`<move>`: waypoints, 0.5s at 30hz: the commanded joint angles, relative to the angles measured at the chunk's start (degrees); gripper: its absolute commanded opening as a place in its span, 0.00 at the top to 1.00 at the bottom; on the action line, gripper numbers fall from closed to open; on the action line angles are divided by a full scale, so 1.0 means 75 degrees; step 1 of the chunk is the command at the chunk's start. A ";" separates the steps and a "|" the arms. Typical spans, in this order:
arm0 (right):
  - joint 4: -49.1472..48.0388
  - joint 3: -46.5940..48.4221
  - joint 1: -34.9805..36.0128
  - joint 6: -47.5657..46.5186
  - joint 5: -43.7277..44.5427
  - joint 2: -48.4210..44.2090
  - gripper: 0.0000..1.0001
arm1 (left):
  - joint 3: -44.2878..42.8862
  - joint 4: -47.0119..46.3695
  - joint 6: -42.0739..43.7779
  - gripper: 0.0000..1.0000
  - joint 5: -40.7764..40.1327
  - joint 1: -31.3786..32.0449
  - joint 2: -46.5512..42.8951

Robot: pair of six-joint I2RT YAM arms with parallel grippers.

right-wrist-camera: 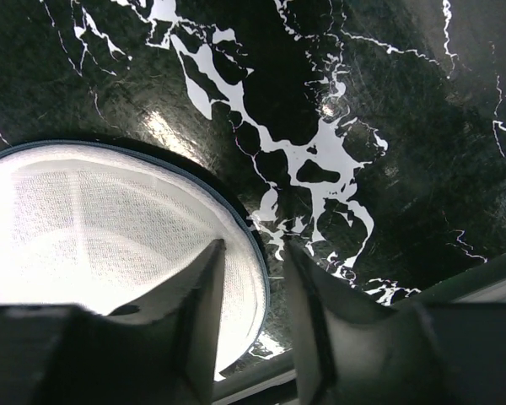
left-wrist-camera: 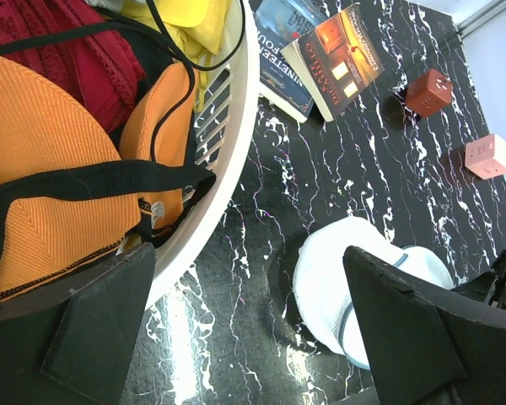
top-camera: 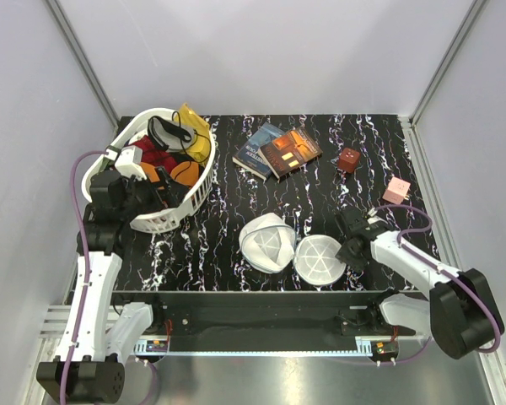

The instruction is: Unzip the laundry bag and remove the bra

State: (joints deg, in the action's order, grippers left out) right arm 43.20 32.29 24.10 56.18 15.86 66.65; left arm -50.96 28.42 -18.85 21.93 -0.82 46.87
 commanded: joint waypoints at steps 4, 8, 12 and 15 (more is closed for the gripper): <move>0.0240 0.0452 -0.0025 0.0009 0.0124 0.0381 0.67 | 0.0068 -0.0356 0.0017 0.01 0.0310 0.0004 -0.0156; 0.0287 0.0569 -0.0014 -0.0084 0.0136 0.0605 0.78 | 0.0068 -0.0356 0.0018 0.01 0.0310 0.0004 -0.0156; 0.0252 0.0604 -0.0025 -0.0143 0.0112 0.0687 0.92 | 0.0091 -0.0345 0.0018 0.01 0.0298 0.0004 -0.0144; 0.0228 0.0651 -0.0025 -0.0284 -0.0004 0.0687 1.00 | 0.0103 -0.0321 0.0111 0.01 0.0111 0.0062 -0.0203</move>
State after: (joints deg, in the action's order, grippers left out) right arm 44.31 35.24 24.10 54.98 15.77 71.42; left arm -50.17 28.18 -18.85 22.35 -0.82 46.85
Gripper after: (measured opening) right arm 0.022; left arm 0.987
